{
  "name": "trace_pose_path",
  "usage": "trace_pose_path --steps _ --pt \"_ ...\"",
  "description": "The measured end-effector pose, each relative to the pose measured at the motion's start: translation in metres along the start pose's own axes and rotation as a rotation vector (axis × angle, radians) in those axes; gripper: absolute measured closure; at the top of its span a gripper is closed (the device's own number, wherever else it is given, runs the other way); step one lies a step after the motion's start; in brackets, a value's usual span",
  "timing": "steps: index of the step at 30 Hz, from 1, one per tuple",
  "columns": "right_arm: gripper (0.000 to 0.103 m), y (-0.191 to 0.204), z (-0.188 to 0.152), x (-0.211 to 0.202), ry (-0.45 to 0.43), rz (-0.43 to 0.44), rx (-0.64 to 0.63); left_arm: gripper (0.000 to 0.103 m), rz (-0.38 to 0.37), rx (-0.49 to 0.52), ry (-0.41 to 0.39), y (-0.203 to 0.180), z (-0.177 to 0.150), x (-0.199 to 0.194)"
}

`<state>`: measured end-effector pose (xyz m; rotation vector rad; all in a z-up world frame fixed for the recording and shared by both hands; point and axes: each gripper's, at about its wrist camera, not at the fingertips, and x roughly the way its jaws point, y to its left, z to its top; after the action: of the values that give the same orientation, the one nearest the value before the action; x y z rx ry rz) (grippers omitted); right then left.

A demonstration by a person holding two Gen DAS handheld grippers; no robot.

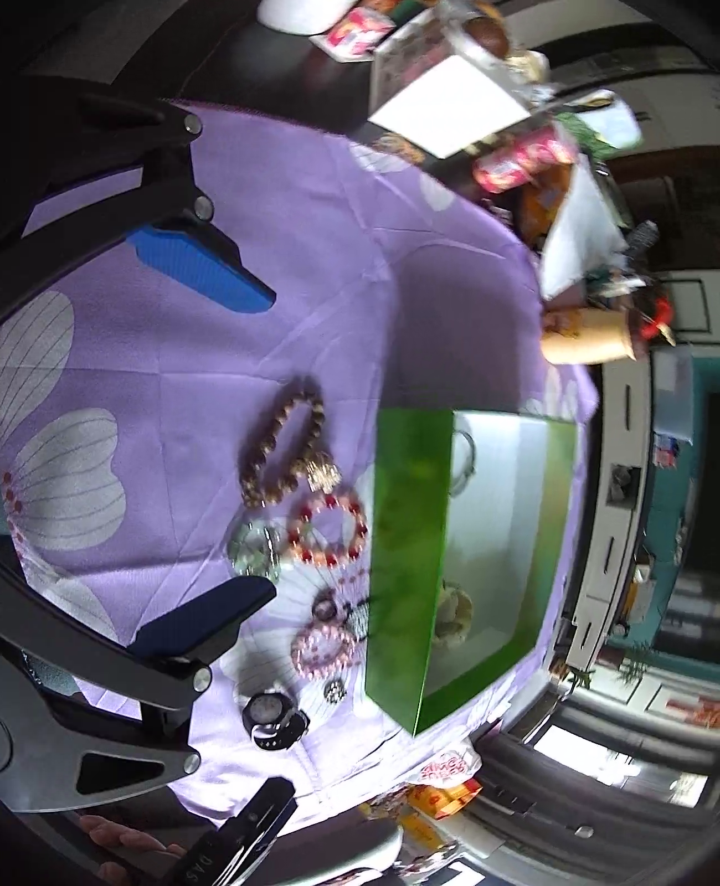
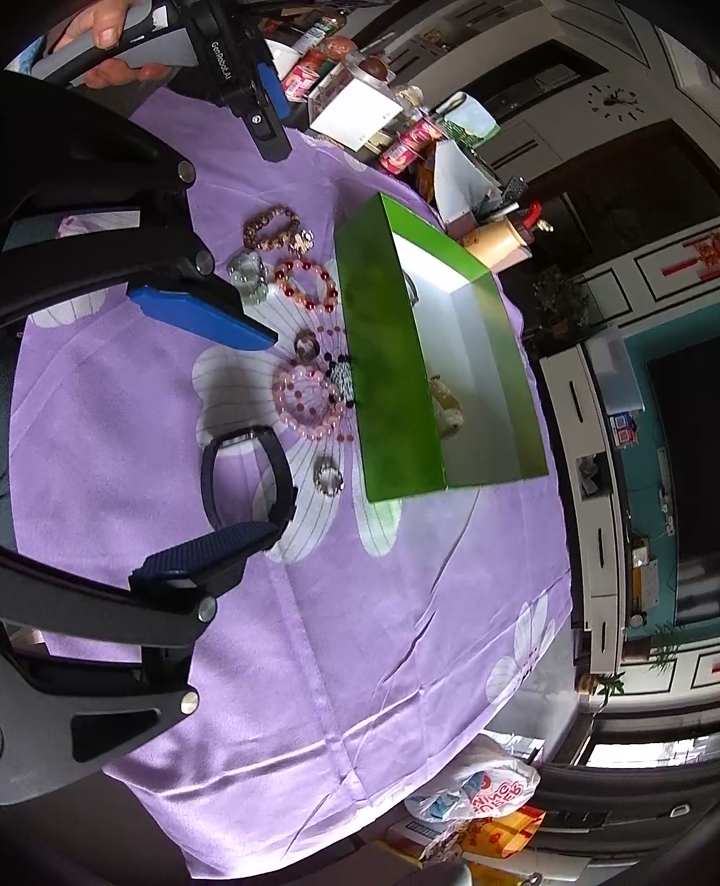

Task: Organize jewelry
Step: 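Grasp the brown bead bracelet with the left tool while the right tool grasps the black watch, then carry the bead bracelet and black watch into the green box and release both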

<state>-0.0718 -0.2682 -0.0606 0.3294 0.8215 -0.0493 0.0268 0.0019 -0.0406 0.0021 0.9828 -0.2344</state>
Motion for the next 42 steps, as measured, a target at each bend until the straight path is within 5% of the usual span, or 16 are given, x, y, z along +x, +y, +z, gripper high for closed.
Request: trace_pose_path --steps 11,25,28,33,38,39,42 --pt "0.048 -0.025 -0.008 0.040 0.066 -0.087 0.045 0.009 0.015 -0.141 0.092 0.047 -0.002 0.043" --pt "0.065 -0.023 -0.006 0.068 0.081 -0.142 -0.032 0.031 0.106 0.002 0.099 0.021 0.004 0.075" --pt "0.066 -0.022 -0.005 0.072 0.083 -0.150 -0.045 0.048 0.123 0.027 0.122 0.018 0.006 0.086" --pt "0.072 -0.014 -0.005 0.078 0.072 -0.178 -0.097 0.055 0.093 0.056 0.097 0.016 0.010 0.088" --pt "0.080 -0.005 -0.007 0.081 0.047 -0.203 -0.149 0.089 0.049 0.097 0.068 0.006 0.007 0.086" --pt "0.088 -0.004 -0.007 0.081 0.043 -0.204 -0.155 0.093 0.036 0.097 0.066 0.005 0.007 0.086" --pt "0.094 0.000 -0.007 0.077 0.021 -0.197 -0.173 0.096 0.008 0.067 0.071 0.009 0.007 0.085"
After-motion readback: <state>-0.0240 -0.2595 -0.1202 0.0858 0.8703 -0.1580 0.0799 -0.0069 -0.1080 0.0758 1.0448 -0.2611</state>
